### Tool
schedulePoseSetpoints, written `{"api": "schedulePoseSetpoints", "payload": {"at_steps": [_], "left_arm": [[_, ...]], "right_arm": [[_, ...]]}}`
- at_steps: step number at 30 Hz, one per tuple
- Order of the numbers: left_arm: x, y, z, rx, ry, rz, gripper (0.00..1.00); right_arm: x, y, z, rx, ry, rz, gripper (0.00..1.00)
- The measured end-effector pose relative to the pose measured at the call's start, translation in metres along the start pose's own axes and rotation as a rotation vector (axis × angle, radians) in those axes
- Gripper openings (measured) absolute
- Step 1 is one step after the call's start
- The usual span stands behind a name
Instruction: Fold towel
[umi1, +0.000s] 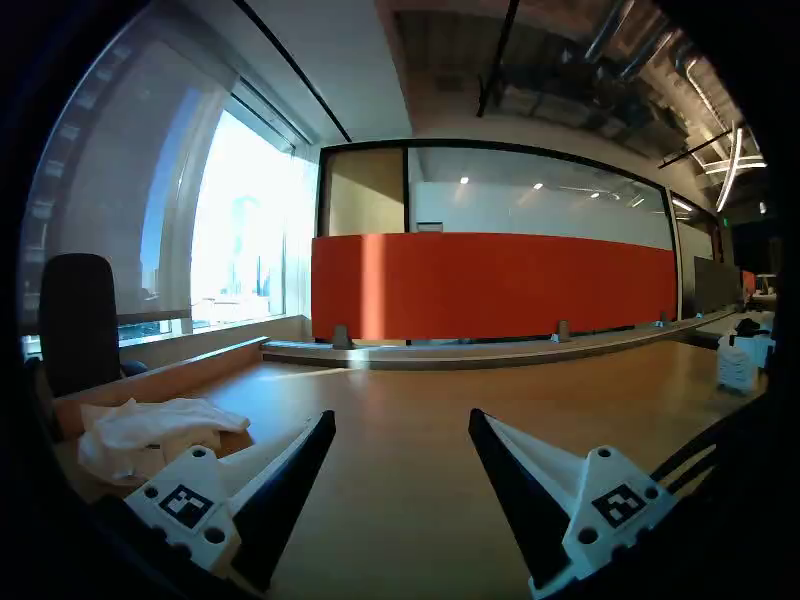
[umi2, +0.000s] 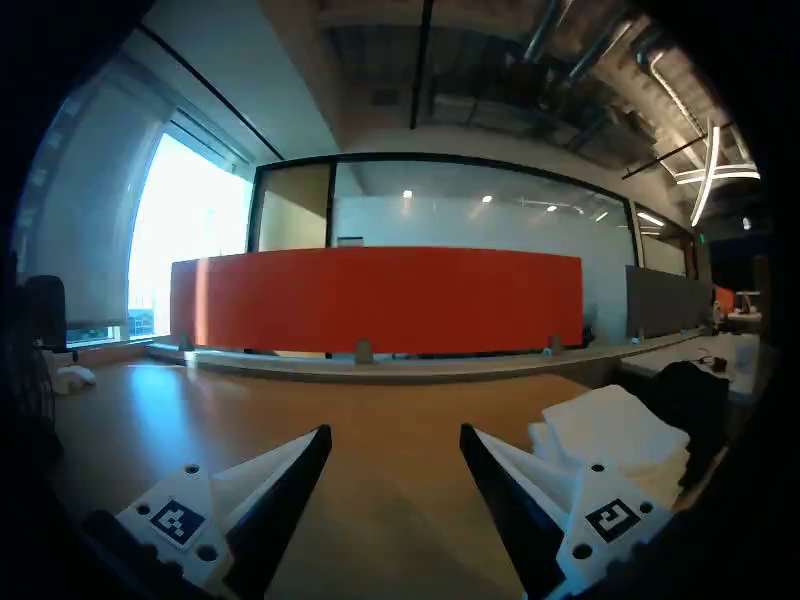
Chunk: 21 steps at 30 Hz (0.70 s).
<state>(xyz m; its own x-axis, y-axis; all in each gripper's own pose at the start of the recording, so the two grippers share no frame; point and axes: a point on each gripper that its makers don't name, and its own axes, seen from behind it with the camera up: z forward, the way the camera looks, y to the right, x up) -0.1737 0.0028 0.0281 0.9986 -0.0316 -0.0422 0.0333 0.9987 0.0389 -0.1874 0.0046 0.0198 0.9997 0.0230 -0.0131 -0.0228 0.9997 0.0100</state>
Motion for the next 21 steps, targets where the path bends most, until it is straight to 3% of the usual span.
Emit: {"api": "schedulePoseSetpoints", "payload": {"at_steps": [21], "left_arm": [[0.0022, -0.0004, -0.0016, 0.000, -0.001, 0.000, 0.99]], "right_arm": [[-0.0014, 0.0005, 0.0002, 0.000, 0.000, 0.000, 1.00]]}}
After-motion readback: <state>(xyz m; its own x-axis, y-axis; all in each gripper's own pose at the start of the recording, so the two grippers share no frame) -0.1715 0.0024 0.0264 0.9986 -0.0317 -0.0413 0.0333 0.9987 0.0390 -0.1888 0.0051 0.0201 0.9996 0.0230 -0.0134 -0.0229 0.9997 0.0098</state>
